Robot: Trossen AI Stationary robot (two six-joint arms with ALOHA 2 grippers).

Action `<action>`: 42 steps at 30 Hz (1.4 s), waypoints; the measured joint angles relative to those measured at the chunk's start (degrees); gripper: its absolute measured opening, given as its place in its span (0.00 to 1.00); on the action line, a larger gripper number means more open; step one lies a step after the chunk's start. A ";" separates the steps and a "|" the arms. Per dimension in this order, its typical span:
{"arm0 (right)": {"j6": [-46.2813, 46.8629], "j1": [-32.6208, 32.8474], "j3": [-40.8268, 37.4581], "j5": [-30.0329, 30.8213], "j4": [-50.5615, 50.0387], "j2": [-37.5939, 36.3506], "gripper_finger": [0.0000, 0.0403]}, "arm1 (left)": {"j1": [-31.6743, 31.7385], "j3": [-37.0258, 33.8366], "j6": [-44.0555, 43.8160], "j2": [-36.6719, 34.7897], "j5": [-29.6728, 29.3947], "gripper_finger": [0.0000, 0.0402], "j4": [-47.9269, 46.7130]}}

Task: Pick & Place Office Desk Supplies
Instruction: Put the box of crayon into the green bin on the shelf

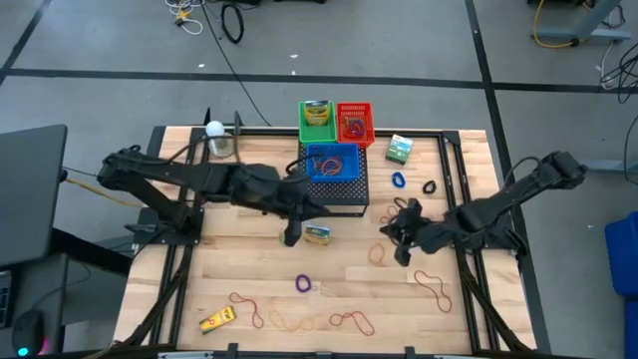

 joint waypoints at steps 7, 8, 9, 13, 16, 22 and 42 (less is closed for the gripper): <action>-3.64 -2.05 -4.88 -0.34 -1.14 -9.98 0.03 | 1.58 13.04 -1.47 9.18 0.46 0.19 -24.11; -4.70 -2.18 -5.05 -0.47 -1.20 -11.55 0.03 | 1.63 14.90 -1.14 10.86 0.97 0.22 -26.50; -5.76 -2.36 -5.19 -0.51 -1.29 -12.89 0.02 | 1.65 16.53 -0.22 12.69 1.45 0.25 -29.39; -9.22 -3.48 -5.89 -0.61 -2.22 -17.96 0.02 | 1.69 20.71 3.33 20.34 2.39 0.36 -37.14; -12.19 -4.45 -5.89 -1.75 -3.94 -21.23 0.03 | 2.17 21.89 4.48 25.77 4.33 0.44 -37.54; -16.06 -6.66 -5.89 -4.25 -7.59 -26.30 0.02 | 3.55 23.48 5.26 32.77 5.47 0.57 -38.65; -19.62 -9.82 -5.91 -4.85 -14.94 -33.23 0.02 | 3.46 23.85 6.51 39.08 1.26 0.53 -43.80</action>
